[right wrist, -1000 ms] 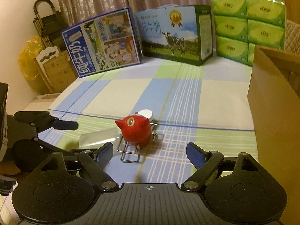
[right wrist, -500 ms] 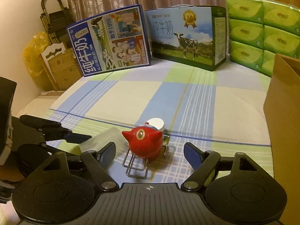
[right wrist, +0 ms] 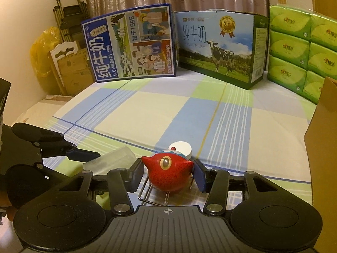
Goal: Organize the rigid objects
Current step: 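Grasp the clear plastic cup with the left tool while the right tool grasps the red piggy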
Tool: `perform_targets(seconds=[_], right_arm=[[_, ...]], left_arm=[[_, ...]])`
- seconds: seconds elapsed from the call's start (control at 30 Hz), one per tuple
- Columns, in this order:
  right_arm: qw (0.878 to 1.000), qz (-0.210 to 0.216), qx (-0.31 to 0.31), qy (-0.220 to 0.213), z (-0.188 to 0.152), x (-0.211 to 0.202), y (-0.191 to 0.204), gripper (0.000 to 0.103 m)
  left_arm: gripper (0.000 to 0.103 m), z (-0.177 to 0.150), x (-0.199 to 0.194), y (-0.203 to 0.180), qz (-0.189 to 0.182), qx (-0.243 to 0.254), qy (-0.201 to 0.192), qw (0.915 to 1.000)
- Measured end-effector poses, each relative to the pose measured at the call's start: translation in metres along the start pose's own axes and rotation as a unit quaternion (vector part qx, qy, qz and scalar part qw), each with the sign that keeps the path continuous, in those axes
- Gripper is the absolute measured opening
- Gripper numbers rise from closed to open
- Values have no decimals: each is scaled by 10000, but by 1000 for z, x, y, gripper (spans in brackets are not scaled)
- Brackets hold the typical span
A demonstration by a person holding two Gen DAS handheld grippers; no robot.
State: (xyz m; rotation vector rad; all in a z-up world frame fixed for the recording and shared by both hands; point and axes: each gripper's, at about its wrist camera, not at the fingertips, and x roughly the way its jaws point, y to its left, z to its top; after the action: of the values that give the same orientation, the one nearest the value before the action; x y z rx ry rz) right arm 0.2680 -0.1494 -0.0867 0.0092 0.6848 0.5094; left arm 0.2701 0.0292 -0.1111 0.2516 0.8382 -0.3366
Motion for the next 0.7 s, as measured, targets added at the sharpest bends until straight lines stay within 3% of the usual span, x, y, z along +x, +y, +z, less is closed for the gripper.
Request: perform_targets(seconds=[0.3, 0.4, 0.57, 0.63, 0.7], right_arm=[[9989, 109, 187, -416, 12, -22, -2, 46], [9994, -94, -135, -318, 13, -22, 4, 46], [9983, 118, 562, -105, 11, -21, -15, 46], [9980, 61, 633, -56, 10, -23, -18, 46], [9969, 97, 779, -17, 6, -26, -23, 46]], left_arm=[[58, 0, 3, 0, -13, 24, 2, 10000], [58, 0, 4, -1, -28, 16, 20, 10000], [58, 0, 5, 1, -57, -43, 16, 10000], [49, 0, 5, 2, -107, -103, 11, 9999], [48, 1, 4, 2, -91, -137, 13, 9999]])
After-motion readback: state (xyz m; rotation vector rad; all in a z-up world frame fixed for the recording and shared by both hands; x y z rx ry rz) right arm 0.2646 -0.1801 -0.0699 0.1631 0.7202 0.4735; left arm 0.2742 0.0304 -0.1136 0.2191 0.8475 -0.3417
